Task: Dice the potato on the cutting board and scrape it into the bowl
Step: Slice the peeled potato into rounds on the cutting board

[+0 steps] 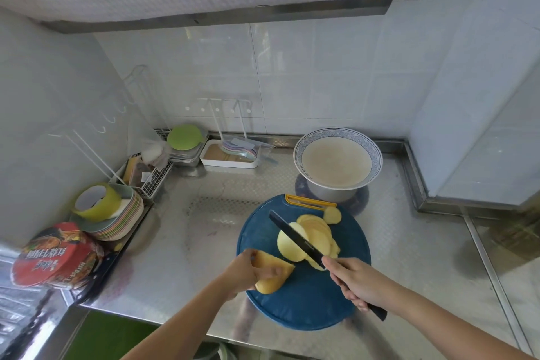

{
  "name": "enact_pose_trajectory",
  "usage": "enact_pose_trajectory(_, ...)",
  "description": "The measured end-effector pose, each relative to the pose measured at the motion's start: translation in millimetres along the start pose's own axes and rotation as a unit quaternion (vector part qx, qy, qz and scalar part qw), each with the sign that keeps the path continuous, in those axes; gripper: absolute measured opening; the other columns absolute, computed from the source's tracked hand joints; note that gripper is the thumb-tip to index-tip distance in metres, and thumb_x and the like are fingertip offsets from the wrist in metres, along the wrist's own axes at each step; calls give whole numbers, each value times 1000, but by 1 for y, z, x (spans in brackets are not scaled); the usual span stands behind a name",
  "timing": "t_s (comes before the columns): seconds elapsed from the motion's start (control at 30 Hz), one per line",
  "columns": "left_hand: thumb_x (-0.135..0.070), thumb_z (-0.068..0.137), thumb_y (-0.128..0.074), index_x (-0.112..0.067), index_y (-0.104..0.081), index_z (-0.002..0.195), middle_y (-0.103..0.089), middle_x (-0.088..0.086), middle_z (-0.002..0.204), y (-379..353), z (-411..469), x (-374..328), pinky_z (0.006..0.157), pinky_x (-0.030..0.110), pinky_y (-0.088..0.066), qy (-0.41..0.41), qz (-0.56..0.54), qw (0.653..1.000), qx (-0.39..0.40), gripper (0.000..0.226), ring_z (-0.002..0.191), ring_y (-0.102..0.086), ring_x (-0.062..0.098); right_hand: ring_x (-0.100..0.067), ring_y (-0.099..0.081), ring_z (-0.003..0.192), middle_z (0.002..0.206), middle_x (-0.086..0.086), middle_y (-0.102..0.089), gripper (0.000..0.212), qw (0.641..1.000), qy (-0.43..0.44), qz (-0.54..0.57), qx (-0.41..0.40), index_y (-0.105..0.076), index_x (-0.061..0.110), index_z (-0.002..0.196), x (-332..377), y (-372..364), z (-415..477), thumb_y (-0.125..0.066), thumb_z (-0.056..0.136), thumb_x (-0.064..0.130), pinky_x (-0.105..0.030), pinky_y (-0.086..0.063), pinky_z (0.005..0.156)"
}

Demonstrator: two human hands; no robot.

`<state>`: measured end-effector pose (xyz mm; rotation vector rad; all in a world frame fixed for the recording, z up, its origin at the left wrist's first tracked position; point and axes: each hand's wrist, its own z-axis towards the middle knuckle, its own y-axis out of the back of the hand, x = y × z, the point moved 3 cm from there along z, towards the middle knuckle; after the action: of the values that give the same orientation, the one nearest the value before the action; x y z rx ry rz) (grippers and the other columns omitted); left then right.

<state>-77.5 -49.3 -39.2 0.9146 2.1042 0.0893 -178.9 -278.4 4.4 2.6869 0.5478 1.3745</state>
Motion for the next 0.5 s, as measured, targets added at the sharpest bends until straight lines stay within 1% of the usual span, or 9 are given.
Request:
enact_pose_trajectory(0.03,-44,71,-81,-13,-29,144,-41,3,128,2,1,2,86,30,-51,-11,-3,1000,8,95,112,-49,22,-12,-28,39,49,3,-35,55,999,14,-29,-10,-40,14,77,2,-3,2,-40,92,66,-23,-29,40)
enact_pose_trajectory(0.07,-50,67,-82,-13,-30,145,-43,2,129,3,0,2,92,31,-49,-20,-15,1000,16,100,114,-49,21,-12,-27,39,48,6,-33,54,998,24,-50,-18,-39,15,75,3,-6,3,-40,93,66,-23,-27,40)
enact_pose_trajectory(0.1,-60,58,-82,-14,-35,143,-47,1,129,3,-1,2,97,35,-49,-28,-28,999,16,108,115,-52,21,-10,-28,40,49,8,-32,52,997,34,-70,-21,-39,16,74,5,-10,4,-40,95,64,-23,-27,42)
enact_pose_trajectory(0.17,-79,40,-77,-15,-46,134,-57,2,125,3,3,8,98,41,-49,-42,-53,998,-3,118,111,-58,21,-6,-32,42,54,9,-35,50,989,66,-128,-22,-39,16,73,12,-17,3,-37,98,60,-22,-29,48)
enact_pose_trajectory(0.23,-86,35,-72,-15,-50,124,-61,4,119,1,8,14,96,41,-51,-44,-66,997,-18,116,107,-60,20,-4,-37,47,60,6,-39,50,975,99,-195,-31,-43,14,75,16,-23,0,-35,99,57,-21,-29,53)
enact_pose_trajectory(0.3,-83,41,-68,-14,-48,121,-58,5,118,-3,3,12,92,34,-51,-42,-80,996,-24,108,106,-58,19,-5,-40,51,60,5,-40,50,967,109,-228,-41,-45,14,76,17,-28,-3,-32,100,57,-24,-31,55)
enact_pose_trajectory(0.37,-77,57,-70,-13,-44,124,-54,5,121,-7,2,12,84,26,-51,-40,-90,995,-20,96,108,-55,19,-6,-40,52,59,5,-41,49,966,103,-234,-46,-43,18,74,16,-32,-6,-31,100,58,-24,-32,56)
enact_pose_trajectory(0.43,-61,76,-64,-11,-42,127,-51,6,124,-10,3,13,76,20,-49,-42,-86,995,-28,74,109,-53,20,-6,-40,53,58,6,-41,49,966,100,-234,-48,-43,19,73,16,-33,-8,-30,100,59,-25,-32,57)
enact_pose_trajectory(0.5,-48,87,-57,-10,-41,127,-50,8,125,-10,6,16,71,18,-48,-42,-74,996,-40,58,109,-52,20,-7,-41,54,59,6,-42,49,964,103,-239,-48,-43,19,74,17,-32,-8,-30,99,59,-25,-32,57)
